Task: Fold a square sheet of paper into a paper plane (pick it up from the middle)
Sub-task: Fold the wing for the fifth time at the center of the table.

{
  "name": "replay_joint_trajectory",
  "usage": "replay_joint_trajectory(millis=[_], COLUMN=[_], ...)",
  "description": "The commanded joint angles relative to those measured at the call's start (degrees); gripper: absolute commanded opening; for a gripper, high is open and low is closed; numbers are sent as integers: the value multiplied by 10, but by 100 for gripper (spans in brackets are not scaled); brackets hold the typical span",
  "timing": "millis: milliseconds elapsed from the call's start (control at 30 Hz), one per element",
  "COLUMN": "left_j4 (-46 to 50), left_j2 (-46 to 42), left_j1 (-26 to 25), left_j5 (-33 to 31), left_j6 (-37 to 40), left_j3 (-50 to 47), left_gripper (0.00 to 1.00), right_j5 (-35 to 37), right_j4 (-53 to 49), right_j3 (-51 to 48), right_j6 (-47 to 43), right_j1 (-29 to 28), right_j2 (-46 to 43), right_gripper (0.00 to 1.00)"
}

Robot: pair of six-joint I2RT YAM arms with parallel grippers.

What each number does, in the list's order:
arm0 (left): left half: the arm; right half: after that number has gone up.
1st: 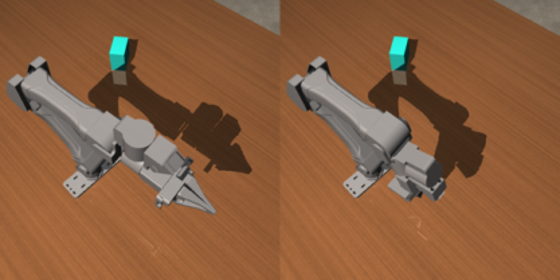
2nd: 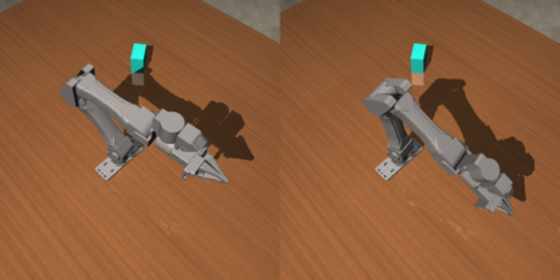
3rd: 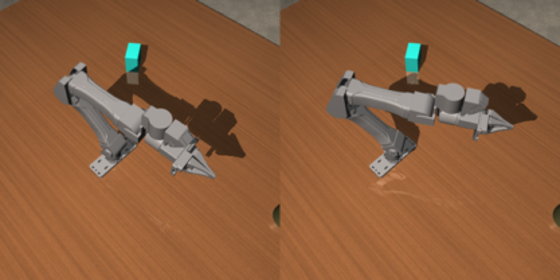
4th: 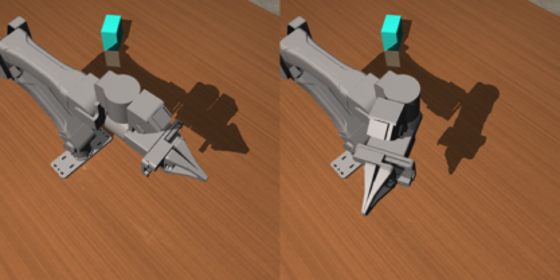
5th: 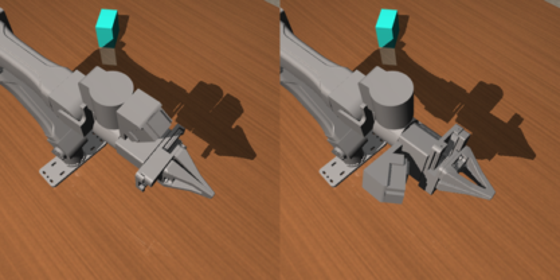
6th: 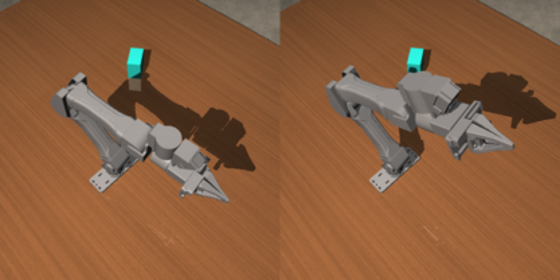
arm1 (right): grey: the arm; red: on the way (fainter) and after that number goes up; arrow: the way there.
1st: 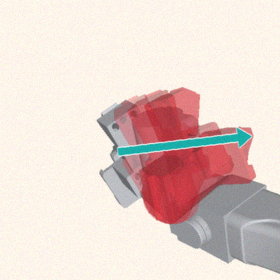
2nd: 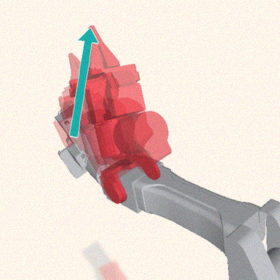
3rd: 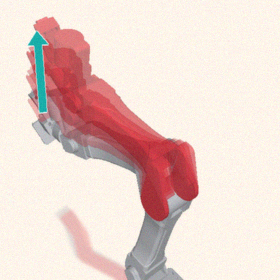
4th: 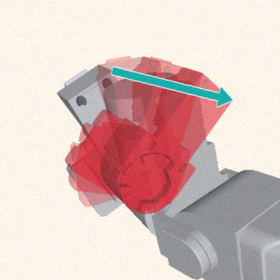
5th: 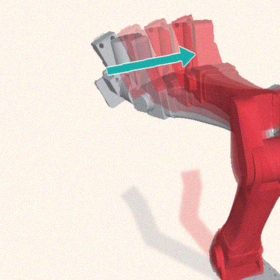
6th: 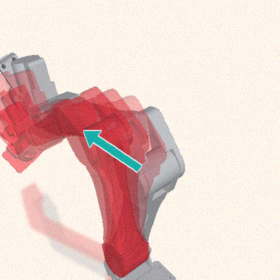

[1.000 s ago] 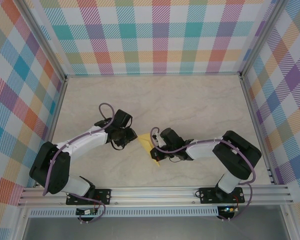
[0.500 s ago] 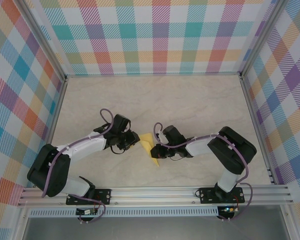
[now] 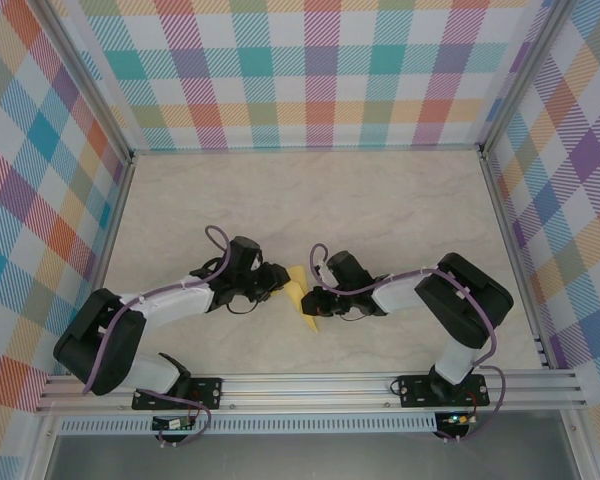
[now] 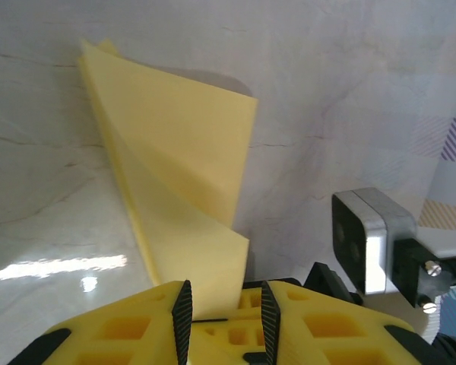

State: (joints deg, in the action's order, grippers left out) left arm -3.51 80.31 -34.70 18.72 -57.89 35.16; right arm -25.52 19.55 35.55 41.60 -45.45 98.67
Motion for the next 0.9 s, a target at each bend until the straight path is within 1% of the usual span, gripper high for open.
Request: replay_joint_trajectory(millis=[0,200,533,700,867], left_j4=[-45,-65,-98,-96,-66], left_j2=[25,55,74,98,118], left_j1=[-13,-27,-37,-37,-37], left_j5=[13,16,19,11,-12], left_j6=[-10,-12,-4,0,4], left_j3=[4,9,14,21,26], left_gripper=[32,32,34,33,33], right_j5=[21,25,27,25,17], right_j4=[-33,-36,-36,-36,-37], right_j3=[-20,-21,-25,-21,-13], right_j6=[8,9,11,11,9], right_j1=[0,0,0,0,0], right_j2=[14,18,18,18,16], right_gripper=[10,10,10,11,14])
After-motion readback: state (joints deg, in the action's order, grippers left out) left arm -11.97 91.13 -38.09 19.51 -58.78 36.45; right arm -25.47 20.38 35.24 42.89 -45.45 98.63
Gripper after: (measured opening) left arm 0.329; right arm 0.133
